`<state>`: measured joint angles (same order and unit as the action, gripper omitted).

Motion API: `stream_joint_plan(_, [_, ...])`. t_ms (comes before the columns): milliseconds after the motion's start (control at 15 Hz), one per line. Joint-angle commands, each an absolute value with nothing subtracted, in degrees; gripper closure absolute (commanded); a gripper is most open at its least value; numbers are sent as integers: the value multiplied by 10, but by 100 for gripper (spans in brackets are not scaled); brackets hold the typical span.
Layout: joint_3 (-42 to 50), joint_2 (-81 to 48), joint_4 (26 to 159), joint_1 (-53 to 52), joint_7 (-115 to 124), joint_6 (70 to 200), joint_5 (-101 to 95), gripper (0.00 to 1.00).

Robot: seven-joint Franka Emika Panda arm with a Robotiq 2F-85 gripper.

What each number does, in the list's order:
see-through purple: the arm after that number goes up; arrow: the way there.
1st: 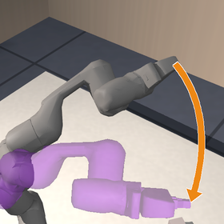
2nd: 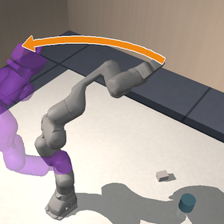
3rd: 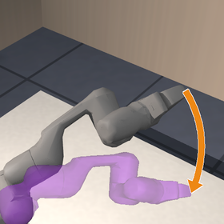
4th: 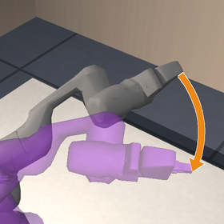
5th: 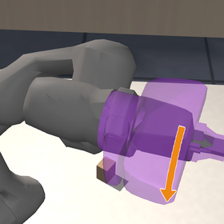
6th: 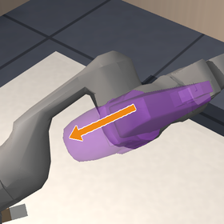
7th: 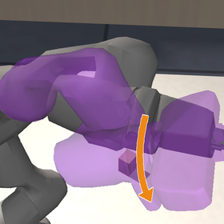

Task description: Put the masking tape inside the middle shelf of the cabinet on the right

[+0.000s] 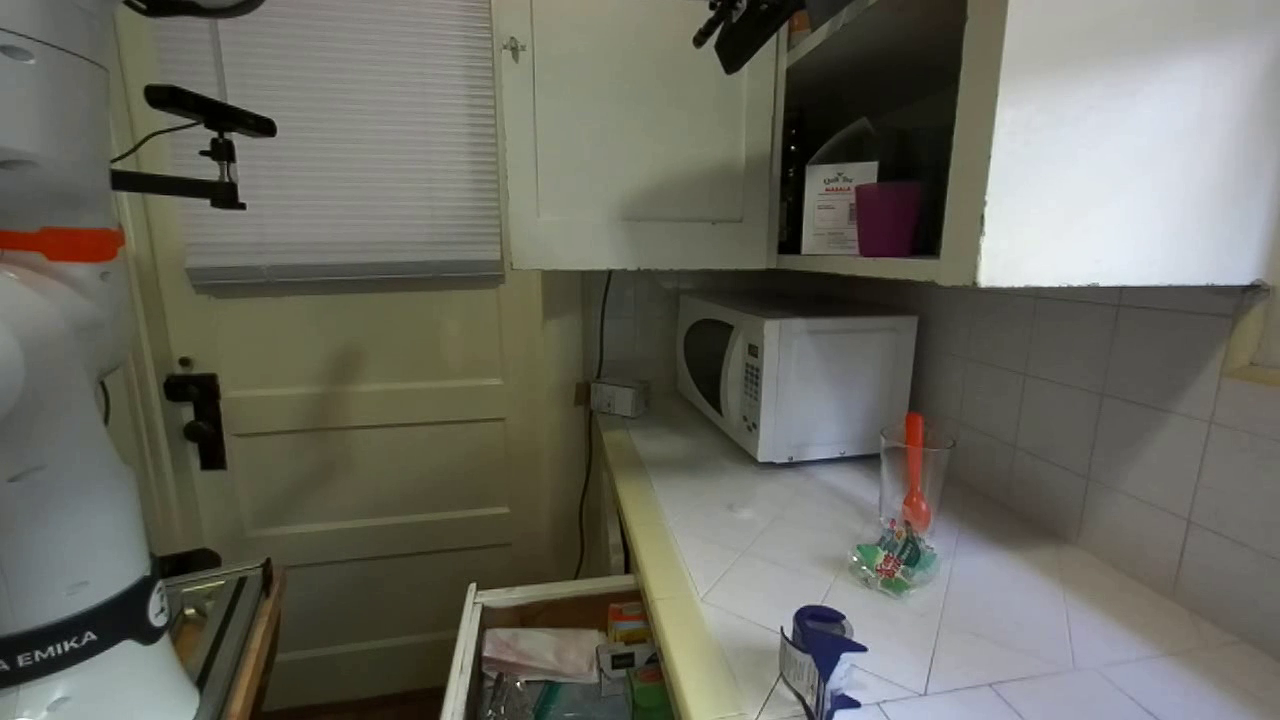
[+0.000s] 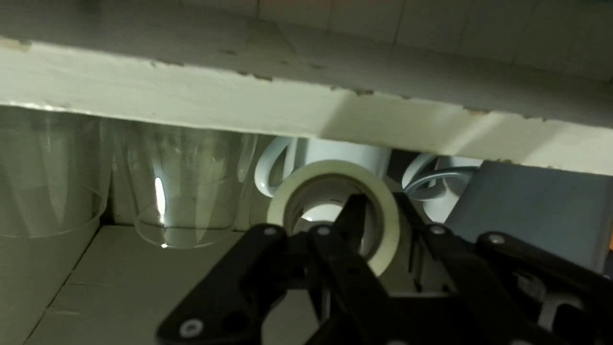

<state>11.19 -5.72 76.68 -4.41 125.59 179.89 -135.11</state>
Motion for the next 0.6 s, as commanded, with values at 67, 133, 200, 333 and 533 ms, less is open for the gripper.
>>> stream_joint_plan(67, [118, -69, 745, -27, 1278, 1844, -1326, 95])
stream_joint_plan(133, [119, -71, 741, -24, 1279, 1848, -1323, 95])
stream_joint_plan(200, [119, -73, 736, -22, 1282, 1856, -1320, 95])
stream_joint_plan(333, [119, -81, 721, -17, 1283, 1871, -1316, 95])
stream_joint_plan(533, [116, -105, 680, -10, 1278, 1906, -1306, 95])
